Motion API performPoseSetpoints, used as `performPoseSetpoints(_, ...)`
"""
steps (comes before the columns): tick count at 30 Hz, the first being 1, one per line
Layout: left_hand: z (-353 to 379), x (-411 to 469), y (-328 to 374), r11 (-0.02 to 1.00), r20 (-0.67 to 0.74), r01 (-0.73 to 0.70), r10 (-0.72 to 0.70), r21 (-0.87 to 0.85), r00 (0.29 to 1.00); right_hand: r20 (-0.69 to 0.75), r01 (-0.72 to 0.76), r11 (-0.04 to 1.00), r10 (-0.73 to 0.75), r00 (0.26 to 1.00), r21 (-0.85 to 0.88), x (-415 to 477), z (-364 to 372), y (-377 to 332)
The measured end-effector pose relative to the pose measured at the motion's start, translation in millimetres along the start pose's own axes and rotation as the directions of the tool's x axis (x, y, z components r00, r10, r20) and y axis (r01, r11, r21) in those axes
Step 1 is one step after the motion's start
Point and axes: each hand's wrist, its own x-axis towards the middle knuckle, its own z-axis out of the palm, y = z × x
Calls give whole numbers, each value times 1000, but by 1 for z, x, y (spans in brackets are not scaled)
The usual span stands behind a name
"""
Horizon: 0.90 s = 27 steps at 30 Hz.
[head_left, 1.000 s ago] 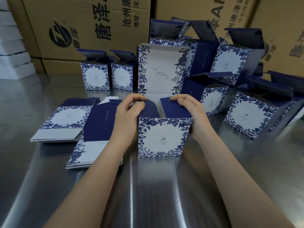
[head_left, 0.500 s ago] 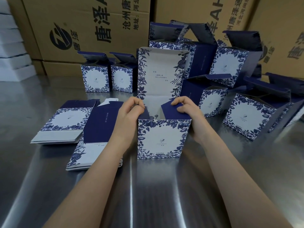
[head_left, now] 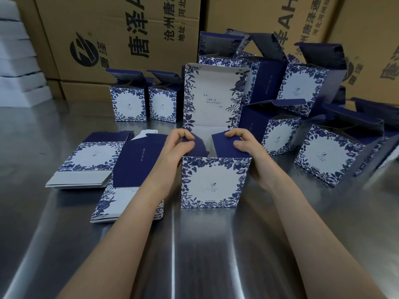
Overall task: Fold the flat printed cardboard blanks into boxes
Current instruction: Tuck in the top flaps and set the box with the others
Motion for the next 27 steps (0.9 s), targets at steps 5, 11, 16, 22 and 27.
performPoseSetpoints(5,4,2,1,1000,-55,2,-2,-2,998,-71,8,995,-15,997,-95,-1,3,-2)
performPoseSetpoints(11,3,-1,-3,1000,-63,-11,10,-23,998,-134,120,991,-128,983,-65,-7,13,-1)
performPoseSetpoints(16,4,-3,-2,997,-107,-57,51,-53,993,-195,149,988,-154,969,-38,-10,20,-4)
performPoseSetpoints(22,3,4,0,987,-134,29,-50,-155,990,-229,211,977,-207,951,-7,-12,21,-6)
performPoseSetpoints(27,2,6,2,987,-106,57,-74,-148,992,-239,199,976,-216,947,-93,-10,21,-6)
